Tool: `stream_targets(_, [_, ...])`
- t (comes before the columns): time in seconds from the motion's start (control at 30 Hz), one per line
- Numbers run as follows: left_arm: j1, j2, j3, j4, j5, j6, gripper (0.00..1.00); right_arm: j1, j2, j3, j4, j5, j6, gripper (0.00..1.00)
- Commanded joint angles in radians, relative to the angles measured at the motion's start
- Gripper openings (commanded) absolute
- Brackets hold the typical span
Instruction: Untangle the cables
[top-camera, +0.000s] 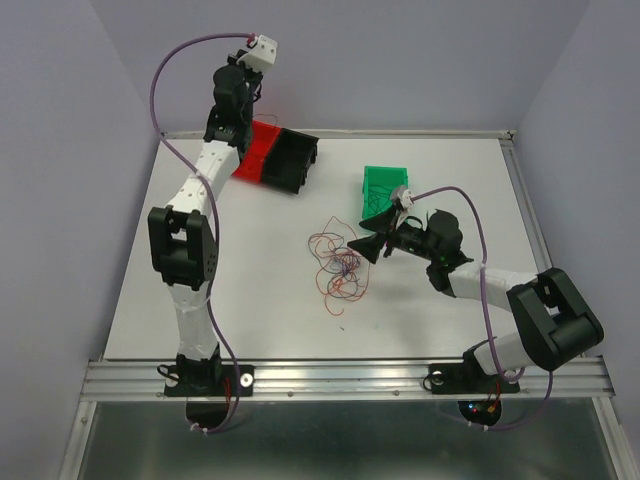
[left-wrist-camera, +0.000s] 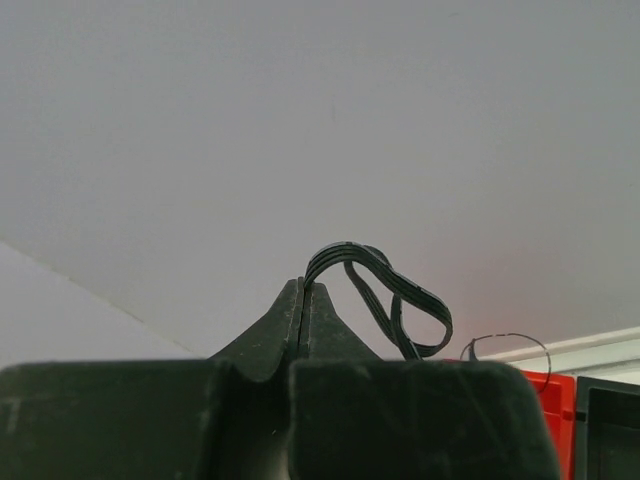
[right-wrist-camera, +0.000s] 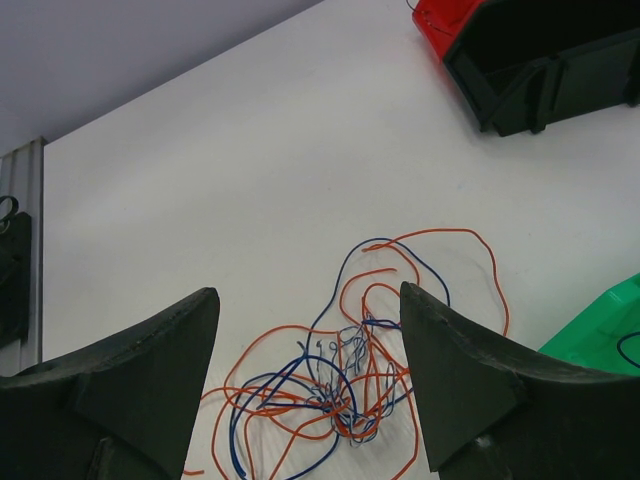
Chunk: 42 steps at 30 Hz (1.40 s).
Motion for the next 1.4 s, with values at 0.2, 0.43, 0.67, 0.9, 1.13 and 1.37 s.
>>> stream_targets(0.2, [0.060, 0.161, 0.113, -0.090, 0.090, -0.158, 0.00, 0.002, -0.007, -0.005, 0.052, 0.025, -0.009, 0.78])
stream_targets(0.43, [0.098, 0.268, 0.142, -0.199, 0.140, -0.187, 0.00, 0.002, 0.007, 0.003, 0.055, 0.025, -0.001, 0.78])
stream_targets(0.67, [0.108, 0.416, 0.175, -0.322, 0.217, -0.148, 0.00, 0.004, 0.040, 0.030, 0.054, 0.016, 0.013, 0.78])
stream_targets(0.9, [0.100, 0.557, 0.402, -0.460, 0.183, -0.177, 0.00, 0.004, 0.062, 0.044, 0.055, 0.008, 0.020, 0.78])
stream_targets(1.13, [0.091, 0.568, 0.417, -0.457, 0.140, -0.183, 0.00, 0.004, 0.065, 0.044, 0.055, 0.014, 0.023, 0.78])
stream_targets(1.37, [0.091, 0.401, 0.344, -0.441, 0.122, -0.158, 0.38, 0.002, 0.080, 0.061, 0.043, 0.036, 0.054, 0.78])
